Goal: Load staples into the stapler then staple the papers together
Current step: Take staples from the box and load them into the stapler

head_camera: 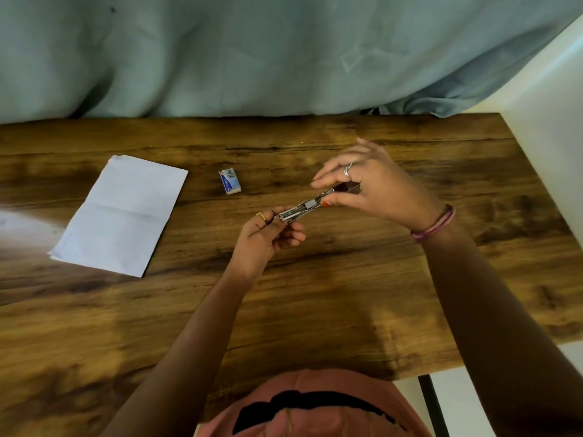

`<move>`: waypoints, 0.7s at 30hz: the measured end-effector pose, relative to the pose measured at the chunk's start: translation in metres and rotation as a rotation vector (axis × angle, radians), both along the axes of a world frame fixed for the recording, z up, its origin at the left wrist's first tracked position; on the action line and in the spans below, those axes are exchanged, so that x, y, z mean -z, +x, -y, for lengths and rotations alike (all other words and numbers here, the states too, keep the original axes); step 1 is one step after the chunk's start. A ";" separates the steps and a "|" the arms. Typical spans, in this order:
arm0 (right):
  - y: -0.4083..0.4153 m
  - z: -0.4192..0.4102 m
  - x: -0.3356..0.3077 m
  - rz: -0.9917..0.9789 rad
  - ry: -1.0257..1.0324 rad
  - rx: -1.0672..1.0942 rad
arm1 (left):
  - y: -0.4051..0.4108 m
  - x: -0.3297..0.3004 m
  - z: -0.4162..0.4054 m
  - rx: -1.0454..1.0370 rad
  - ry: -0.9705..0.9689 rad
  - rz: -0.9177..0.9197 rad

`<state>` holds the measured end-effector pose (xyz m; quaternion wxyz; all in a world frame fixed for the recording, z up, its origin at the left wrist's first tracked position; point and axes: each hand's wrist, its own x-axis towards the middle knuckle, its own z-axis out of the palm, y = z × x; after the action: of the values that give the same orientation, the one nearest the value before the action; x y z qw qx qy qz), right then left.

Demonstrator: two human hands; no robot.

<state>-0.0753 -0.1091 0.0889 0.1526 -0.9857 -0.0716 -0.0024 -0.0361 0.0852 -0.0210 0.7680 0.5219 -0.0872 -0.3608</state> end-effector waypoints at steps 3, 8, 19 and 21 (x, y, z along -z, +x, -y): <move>-0.006 0.000 -0.004 0.007 -0.088 -0.001 | -0.002 0.001 0.001 -0.020 0.003 0.014; -0.015 -0.007 0.001 0.044 -0.266 -0.038 | -0.006 0.001 0.003 -0.047 0.012 0.036; -0.018 -0.015 0.010 0.057 -0.337 -0.019 | -0.007 0.009 0.003 -0.054 0.003 0.049; -0.018 -0.015 0.008 0.075 -0.299 -0.006 | -0.007 0.010 0.003 -0.058 -0.009 0.043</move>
<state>-0.0932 -0.0941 0.0807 0.0012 -0.9964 -0.0797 -0.0280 -0.0433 0.0819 -0.0306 0.7783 0.5287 -0.0902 -0.3266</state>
